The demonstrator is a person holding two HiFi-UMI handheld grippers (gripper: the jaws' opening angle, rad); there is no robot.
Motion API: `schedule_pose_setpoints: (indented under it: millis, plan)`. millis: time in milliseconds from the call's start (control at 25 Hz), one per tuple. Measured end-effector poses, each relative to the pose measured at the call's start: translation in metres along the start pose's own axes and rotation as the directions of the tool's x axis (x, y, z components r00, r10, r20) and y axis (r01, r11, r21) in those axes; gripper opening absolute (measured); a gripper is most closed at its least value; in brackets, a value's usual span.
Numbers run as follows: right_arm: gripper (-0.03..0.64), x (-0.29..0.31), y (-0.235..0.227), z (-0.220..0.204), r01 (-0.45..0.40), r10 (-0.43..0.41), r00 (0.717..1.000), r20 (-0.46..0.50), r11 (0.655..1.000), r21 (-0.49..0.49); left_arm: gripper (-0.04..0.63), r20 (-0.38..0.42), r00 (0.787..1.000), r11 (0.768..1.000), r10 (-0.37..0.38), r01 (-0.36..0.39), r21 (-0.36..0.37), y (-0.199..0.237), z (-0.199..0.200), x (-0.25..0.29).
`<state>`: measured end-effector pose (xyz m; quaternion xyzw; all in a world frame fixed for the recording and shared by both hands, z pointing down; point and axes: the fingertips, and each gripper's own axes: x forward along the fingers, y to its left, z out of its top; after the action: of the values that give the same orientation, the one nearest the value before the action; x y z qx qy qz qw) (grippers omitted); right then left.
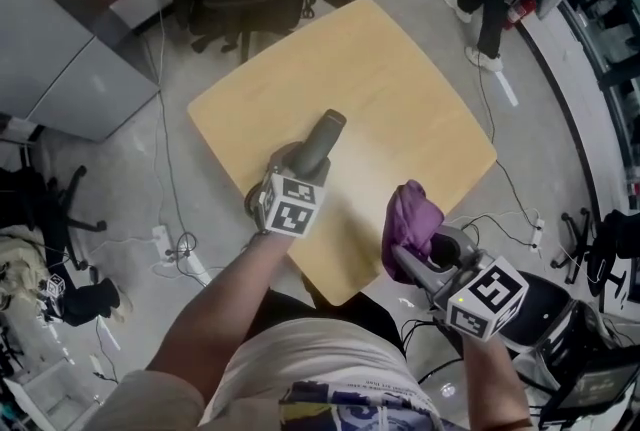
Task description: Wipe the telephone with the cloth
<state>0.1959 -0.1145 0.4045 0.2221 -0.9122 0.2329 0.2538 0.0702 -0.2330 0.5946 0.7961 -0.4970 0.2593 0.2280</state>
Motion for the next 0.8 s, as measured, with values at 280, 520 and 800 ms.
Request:
schedule_pose_setpoints:
  millis: [280,520,800]
  plan:
    - [0.12,0.004,0.004,0.023,-0.004,0.005,0.999,0.033,0.999,-0.032,0.245,0.067,0.997,0.999,-0.024,0.021,0.041,-0.01,0.022,-0.034]
    - [0.12,0.012,0.017,0.053,-0.016,0.024,0.996,0.09,0.996,-0.09,0.249,0.139,0.987,0.995,-0.084,0.076,0.065,-0.032,0.034,-0.077]
    - [0.12,0.041,0.056,0.084,-0.056,0.075,0.991,0.111,0.984,-0.167,0.25,0.195,0.968,0.987,-0.156,0.143,0.079,-0.047,0.035,-0.13]
